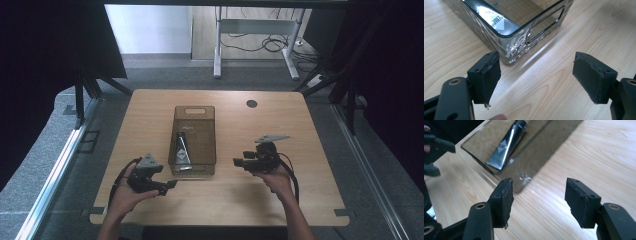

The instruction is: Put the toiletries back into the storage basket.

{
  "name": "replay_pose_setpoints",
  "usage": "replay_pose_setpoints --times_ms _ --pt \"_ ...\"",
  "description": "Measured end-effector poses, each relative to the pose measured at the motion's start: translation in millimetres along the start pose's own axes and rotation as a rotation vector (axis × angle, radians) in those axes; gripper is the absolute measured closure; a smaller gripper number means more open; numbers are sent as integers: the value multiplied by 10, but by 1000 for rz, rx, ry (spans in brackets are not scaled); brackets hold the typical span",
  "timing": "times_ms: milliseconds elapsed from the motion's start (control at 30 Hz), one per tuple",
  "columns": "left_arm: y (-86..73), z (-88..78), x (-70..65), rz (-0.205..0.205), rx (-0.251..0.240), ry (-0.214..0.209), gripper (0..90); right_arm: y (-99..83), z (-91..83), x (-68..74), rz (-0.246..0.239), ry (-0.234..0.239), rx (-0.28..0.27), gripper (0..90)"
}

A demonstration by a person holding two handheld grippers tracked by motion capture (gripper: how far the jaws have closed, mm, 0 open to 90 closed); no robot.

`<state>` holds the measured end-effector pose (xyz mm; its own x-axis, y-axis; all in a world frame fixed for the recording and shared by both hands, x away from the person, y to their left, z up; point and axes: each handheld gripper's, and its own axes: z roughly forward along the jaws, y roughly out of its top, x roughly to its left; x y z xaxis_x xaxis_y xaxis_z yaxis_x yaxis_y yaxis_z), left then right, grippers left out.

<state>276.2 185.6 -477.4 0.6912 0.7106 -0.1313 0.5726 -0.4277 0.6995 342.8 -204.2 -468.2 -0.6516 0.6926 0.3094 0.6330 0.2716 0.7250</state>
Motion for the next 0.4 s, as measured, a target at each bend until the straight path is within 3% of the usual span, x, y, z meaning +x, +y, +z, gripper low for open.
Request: replay_pose_setpoints --times_ms 167,233,400 --pt "6 5 -15 4 -3 4 227 -204 -57 -70 11 -14 -25 403" --pt "13 -4 -28 16 -4 0 227 -221 -62 -60 -4 -29 1 400" --pt "24 -23 -37 14 -18 3 225 -260 -103 -38 -17 -30 -9 402"
